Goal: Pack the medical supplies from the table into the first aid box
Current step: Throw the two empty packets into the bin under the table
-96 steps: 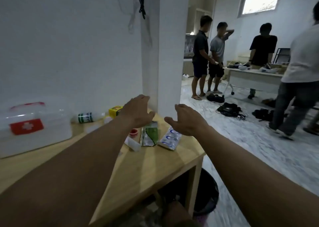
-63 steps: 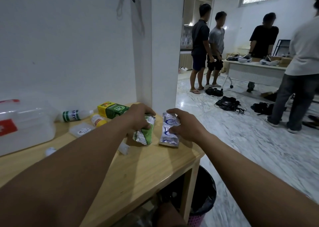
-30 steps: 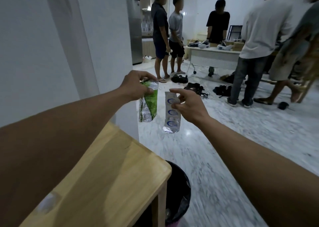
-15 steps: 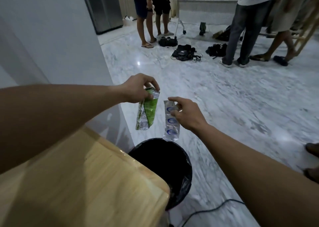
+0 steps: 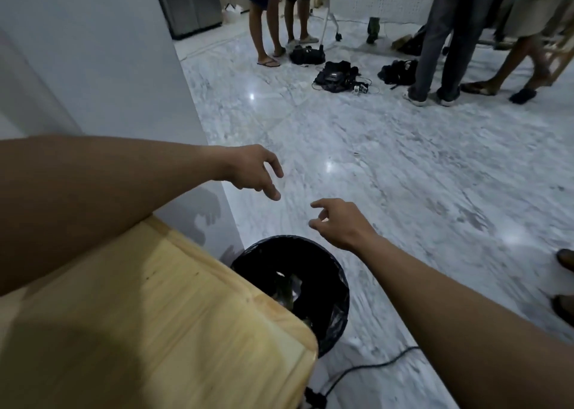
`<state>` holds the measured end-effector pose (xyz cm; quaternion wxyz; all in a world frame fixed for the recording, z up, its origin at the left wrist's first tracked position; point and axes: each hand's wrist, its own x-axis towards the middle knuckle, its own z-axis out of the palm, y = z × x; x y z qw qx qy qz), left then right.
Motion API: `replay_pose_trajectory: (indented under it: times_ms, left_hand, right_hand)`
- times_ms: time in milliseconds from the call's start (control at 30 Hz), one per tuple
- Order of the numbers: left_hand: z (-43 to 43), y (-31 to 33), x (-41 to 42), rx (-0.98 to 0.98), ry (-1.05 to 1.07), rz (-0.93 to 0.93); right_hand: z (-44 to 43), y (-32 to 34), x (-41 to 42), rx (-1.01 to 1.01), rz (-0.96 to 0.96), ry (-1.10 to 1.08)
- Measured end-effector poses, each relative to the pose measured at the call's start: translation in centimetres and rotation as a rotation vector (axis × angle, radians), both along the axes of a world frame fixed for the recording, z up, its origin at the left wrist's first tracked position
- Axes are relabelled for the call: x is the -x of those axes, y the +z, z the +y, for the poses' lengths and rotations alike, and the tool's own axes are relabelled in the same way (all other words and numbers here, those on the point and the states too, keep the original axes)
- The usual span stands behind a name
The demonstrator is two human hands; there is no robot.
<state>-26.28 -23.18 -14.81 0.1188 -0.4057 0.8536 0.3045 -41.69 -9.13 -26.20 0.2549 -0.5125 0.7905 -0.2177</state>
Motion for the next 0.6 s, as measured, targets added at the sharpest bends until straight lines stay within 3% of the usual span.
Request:
replay_pose_trajectory:
  times_ms: [267, 600]
  left_hand:
    - [4.0, 5.6, -3.8, 0.326, 0.068, 0.076]
    - [13.3, 16.2, -15.7, 0.655, 0.274, 0.086]
  right_hand:
    - [0.0, 11.3, -2.3, 0.170, 0.256, 0.120]
    - [4.0, 24.7, -10.7, 0.344, 0.456, 0.301]
